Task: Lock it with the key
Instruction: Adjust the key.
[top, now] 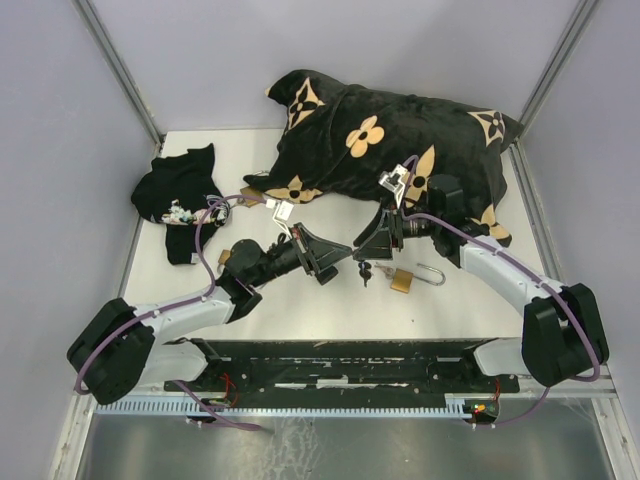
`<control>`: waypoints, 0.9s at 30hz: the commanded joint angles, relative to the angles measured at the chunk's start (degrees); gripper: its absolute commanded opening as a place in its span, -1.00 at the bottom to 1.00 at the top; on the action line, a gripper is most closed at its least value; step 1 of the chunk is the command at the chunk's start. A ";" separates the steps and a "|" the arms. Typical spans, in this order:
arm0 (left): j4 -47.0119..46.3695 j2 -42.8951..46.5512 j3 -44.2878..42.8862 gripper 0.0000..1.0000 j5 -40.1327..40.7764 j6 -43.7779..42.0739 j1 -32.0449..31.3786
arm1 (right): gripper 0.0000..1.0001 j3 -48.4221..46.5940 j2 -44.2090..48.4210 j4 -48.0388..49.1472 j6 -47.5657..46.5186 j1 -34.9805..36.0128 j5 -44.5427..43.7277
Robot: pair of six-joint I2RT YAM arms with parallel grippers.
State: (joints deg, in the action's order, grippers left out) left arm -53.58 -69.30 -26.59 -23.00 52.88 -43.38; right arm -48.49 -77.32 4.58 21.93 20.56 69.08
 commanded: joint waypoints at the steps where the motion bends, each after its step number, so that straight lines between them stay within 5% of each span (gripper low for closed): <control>1: -5.80 -0.05 -0.76 -0.94 2.50 2.02 -0.38 | 0.66 0.79 2.10 20.18 14.41 0.26 -0.08; 6: -5.55 0.74 0.09 -0.94 5.48 2.05 -0.36 | 0.21 0.86 2.93 20.40 16.63 0.24 0.60; 16: -6.62 0.89 0.14 -0.94 6.89 2.33 -0.34 | -0.19 -0.17 3.36 19.47 17.71 1.71 2.86; 23: -6.92 1.84 0.75 -0.94 8.63 2.58 -0.31 | -0.14 -1.81 3.27 12.57 13.07 1.83 3.59; 27: -6.93 2.19 1.27 -0.94 9.03 2.51 -0.30 | -0.28 -2.13 3.74 12.48 13.07 1.85 3.52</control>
State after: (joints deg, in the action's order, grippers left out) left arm -57.17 -68.93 -25.63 -16.03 53.32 -43.53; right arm -47.64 -75.88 16.84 36.56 22.13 70.59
